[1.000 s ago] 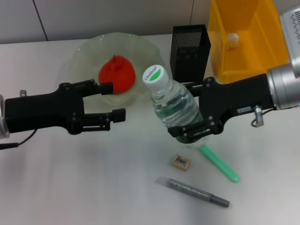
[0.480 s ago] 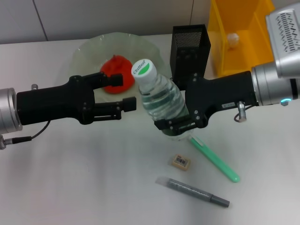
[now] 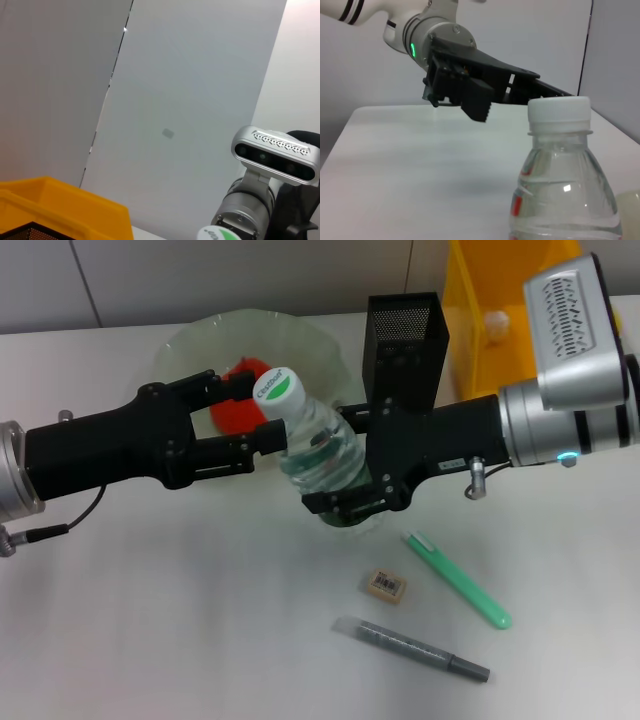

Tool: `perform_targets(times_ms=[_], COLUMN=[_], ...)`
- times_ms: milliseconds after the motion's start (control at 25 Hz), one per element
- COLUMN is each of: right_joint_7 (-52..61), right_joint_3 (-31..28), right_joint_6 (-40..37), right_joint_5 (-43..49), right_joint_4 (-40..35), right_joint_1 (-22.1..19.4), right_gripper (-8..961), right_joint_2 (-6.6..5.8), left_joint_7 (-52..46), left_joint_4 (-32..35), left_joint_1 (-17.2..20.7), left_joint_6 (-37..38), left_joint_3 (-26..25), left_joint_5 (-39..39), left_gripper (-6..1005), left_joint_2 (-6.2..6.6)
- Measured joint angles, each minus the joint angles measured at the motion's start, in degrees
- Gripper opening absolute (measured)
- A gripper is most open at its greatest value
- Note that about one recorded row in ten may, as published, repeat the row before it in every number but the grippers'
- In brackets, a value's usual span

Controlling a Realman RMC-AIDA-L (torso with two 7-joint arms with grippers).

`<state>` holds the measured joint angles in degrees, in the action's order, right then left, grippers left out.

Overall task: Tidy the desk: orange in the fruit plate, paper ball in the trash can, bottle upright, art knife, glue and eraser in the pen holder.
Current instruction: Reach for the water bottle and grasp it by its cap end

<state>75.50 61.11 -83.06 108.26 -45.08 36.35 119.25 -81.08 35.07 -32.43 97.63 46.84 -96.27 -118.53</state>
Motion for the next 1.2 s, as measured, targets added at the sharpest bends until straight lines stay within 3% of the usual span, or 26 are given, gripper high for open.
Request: perform_targets(times_ms=[600, 1200], right_joint_7=[-5.6, -7.4], right_joint_3=[0.8, 0.9], right_joint_6=[1.9, 1.9], right_joint_5=[-4.0, -6.5], right_joint_4=[7.6, 8.8], right_joint_1=[3.9, 3.7], right_gripper=[766, 766], right_joint_2=[0.23, 0.36], left_joint_7=[7.2, 10.4], left_joint_4=[-3.4, -6.2], left_joint_1=[0.8, 1.9], left_joint_6=[-2.1, -2.6], left_joint_3=[-0.4, -0.4], left_joint_5=[2.2, 5.4], left_gripper=[769, 765], left_joint_2=[0.02, -0.03])
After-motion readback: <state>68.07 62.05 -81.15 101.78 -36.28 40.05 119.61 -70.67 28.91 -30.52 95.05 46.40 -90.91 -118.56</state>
